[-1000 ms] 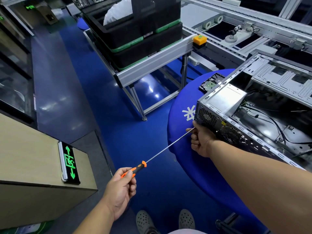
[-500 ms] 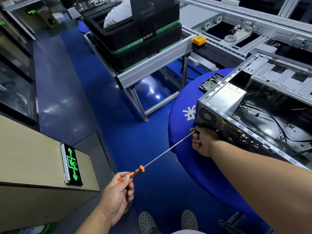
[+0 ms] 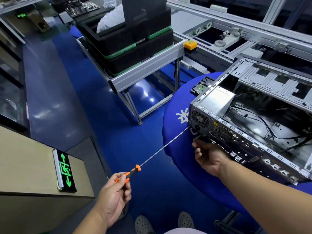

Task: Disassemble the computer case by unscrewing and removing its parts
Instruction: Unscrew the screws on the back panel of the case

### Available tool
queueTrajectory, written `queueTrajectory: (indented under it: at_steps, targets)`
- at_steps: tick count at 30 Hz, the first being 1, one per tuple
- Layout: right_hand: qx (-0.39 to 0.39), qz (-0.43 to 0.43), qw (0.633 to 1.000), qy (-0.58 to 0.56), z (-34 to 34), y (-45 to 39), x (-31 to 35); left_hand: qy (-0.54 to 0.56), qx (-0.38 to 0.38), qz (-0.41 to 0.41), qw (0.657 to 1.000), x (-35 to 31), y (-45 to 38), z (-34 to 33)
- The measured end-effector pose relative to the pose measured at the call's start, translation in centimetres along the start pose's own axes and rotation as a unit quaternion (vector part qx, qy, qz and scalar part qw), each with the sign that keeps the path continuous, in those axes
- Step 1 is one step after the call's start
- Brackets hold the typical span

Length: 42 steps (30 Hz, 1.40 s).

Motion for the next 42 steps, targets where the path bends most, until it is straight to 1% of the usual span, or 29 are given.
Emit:
queueTrajectory:
  at_steps: [6, 12, 18, 28, 34, 42]
  targets:
    - [-0.013, 0.017, 0.999, 0.036, 1.2, -0.1, 0.8, -0.006, 0.009, 0.012, 1.000, 0.4, -0.4, -0.8]
    - [-0.019, 0.006, 0.983, 0.181, 1.2, -0.8, 0.5, -0.022, 0.014, 0.020, 0.999, 1.0, -0.2, -1.6]
    - [-0.046, 0.021, 0.968, 0.245, 0.1, -1.4, 0.0, -0.072, 0.008, 0.012, 0.997, 1.3, 0.5, -2.8]
    - [-0.075, 0.008, 0.963, 0.257, 0.2, -2.1, 0.1, -0.160, 0.017, -0.013, 0.987, 1.6, 0.9, -3.0]
    - [-0.092, 0.015, 0.964, 0.250, 0.1, -2.3, 0.1, -0.176, 0.023, -0.026, 0.984, 1.6, 0.6, -3.1]
    - [-0.111, 0.021, 0.966, 0.233, 0.1, -2.7, 0.0, -0.213, 0.035, -0.074, 0.974, 0.7, 0.7, -3.5]
Point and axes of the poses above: each hand's wrist, its own y-axis away from the middle knuckle, its own z-axis out of the back of the hand, x = y × z, the point moved 4 cm from there along -y, towards the middle knuckle, and after that the axes turned 11 degrees about -y, right-handed, at the moved point
